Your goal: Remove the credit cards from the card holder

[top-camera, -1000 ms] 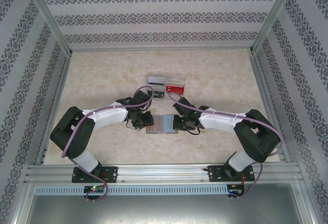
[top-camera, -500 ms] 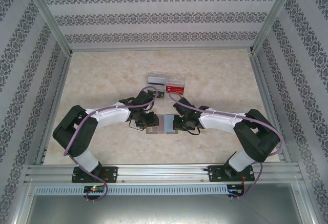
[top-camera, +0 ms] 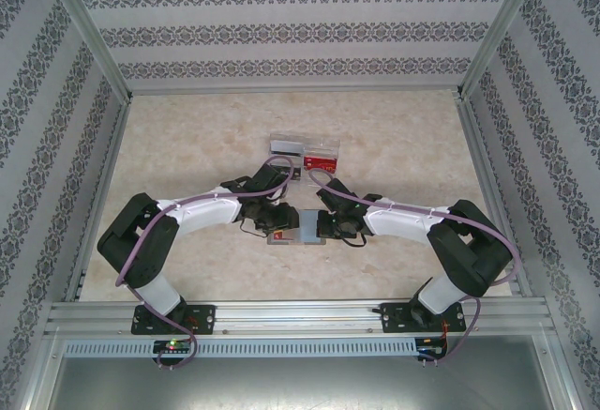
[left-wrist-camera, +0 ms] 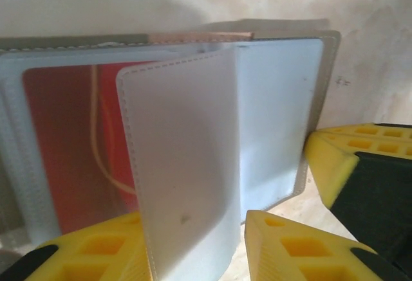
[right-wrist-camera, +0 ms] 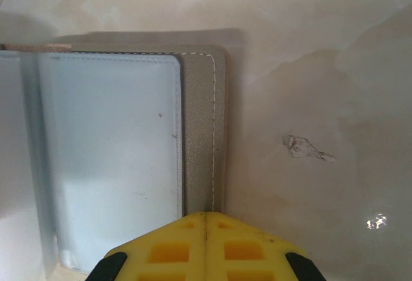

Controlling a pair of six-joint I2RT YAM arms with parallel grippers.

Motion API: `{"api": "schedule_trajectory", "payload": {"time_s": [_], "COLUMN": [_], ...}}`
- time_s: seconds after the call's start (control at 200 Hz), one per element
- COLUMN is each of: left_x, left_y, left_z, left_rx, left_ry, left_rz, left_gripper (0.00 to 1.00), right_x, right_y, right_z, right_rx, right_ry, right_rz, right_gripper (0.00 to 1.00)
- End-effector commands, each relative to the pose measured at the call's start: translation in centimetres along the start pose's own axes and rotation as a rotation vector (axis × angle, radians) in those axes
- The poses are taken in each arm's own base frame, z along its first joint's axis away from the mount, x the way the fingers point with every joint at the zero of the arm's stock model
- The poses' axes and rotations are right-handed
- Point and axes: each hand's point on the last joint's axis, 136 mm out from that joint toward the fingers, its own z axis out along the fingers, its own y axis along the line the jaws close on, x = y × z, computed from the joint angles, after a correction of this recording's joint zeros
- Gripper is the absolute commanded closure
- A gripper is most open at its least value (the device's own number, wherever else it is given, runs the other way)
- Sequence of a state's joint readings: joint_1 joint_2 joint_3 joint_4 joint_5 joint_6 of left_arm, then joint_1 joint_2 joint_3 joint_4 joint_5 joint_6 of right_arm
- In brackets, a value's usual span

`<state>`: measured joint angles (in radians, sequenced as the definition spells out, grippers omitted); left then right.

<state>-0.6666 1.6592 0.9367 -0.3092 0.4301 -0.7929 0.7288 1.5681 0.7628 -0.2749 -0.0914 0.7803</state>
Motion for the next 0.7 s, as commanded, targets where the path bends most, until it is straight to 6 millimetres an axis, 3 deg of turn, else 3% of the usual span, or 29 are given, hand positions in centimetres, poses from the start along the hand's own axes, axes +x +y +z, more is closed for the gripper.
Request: {"api": "schedule_trajectory", "payload": {"time_s": [0.0,0.2,0.305,0.455,0.694], "left_x": [-0.6,-0.3,0.1,0.0,-0.2], "left_y": [-3.5,-5.0,-5.6,-6.1,-5.8], "left_z": [-0.5,0.4,0.6,-0.1,-0.9], "left_rx": [0.113,0.153,0.169,0.182,0.156], "left_ry": [-0.024,0.008,0.025,0.014,-0.006], "left_rz": [0.063,0.080,0.098,0.113,0.120], "left_gripper": [0.63,0.65,0.53,0.50,0.49], "right_x": [0.3,-1.3,-2.1,-2.7,-3.5], "right_y": [-0.9,-1.1,-1.5,-2.0,-1.4], "right_z": [0.3,-2.0,-3.3,-4.4,-5.4], "right_rx": [0.026,0.029,0.018,-0.001,-0.034], "right_ry": [0.004,-0.089,-0.131,-0.156,-0.172], "right_rz": [0.022,0.035,0.050,0.079,0.067], "right_gripper": [1.00,1.00,1.00,1.00,1.00]}}
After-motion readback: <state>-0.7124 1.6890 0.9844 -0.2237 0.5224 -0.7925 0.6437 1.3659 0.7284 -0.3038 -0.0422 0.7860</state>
